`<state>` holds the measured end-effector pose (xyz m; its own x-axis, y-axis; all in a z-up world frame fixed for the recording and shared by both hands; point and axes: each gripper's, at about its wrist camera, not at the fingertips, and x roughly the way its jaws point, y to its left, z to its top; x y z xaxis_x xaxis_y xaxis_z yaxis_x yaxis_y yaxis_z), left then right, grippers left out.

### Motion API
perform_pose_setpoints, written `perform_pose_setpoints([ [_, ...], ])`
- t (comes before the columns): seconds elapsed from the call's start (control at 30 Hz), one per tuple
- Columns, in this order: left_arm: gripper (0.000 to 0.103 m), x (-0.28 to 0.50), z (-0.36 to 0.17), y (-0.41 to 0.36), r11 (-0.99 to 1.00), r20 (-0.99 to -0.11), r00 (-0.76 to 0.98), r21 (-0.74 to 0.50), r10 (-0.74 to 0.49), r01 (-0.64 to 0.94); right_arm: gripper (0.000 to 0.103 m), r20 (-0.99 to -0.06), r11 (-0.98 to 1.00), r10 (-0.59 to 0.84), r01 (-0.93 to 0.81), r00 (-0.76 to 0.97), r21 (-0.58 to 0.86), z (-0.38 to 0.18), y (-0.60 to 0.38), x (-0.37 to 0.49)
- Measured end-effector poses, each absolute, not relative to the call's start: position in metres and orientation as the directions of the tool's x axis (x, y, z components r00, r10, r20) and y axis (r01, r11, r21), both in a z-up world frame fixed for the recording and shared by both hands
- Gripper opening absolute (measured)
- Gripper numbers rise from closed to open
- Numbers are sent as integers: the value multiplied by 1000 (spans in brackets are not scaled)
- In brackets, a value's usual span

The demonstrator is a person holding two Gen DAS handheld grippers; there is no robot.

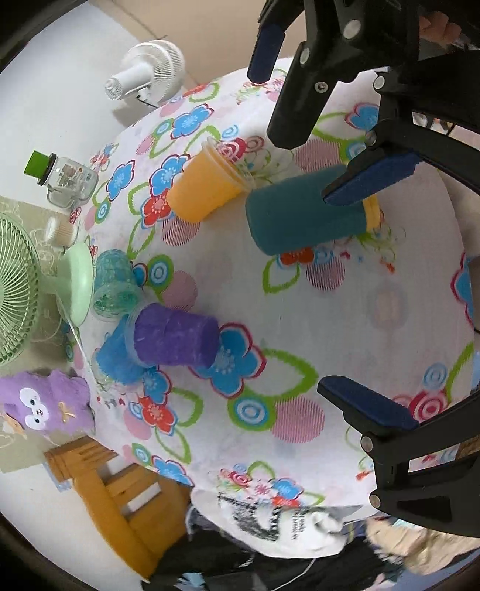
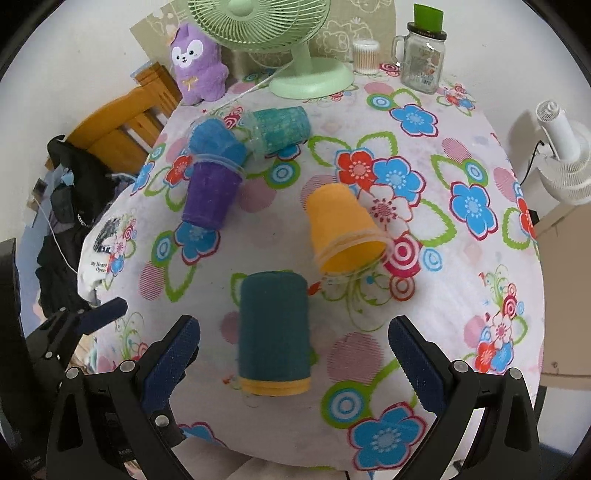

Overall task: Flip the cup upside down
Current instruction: 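Close the right tool on the teal cup while the left tool releases it, then rotate the teal cup with the right tool so its yellow rim faces down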

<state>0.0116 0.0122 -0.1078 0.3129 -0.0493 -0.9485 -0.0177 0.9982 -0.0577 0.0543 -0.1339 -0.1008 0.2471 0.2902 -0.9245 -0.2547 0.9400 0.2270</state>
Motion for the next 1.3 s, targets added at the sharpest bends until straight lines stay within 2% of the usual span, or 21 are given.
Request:
perform_pose_setpoints([
  [0.27,94,17,-124,41,998,-957,290,-10,-29,66,102,-939,956,237,-230,250,181,-121,-101,59],
  [0.43,94,25,-142,54,994,-963,266,-4,-34,111,90,-964,972,168,-198,208,126,-144,-89,70],
  [0.87,94,40,-176,58,981,-977,201,-38,-77,190,82,-993,983,84,-173,85,69,-196,-80,84],
  [1.03,94,45,-184,58,975,-980,178,-48,-88,218,72,-996,987,74,-147,59,64,-209,-75,88],
  [1.3,94,49,-193,63,973,-984,150,-66,-101,221,70,-996,982,30,-190,78,15,-215,-65,88],
])
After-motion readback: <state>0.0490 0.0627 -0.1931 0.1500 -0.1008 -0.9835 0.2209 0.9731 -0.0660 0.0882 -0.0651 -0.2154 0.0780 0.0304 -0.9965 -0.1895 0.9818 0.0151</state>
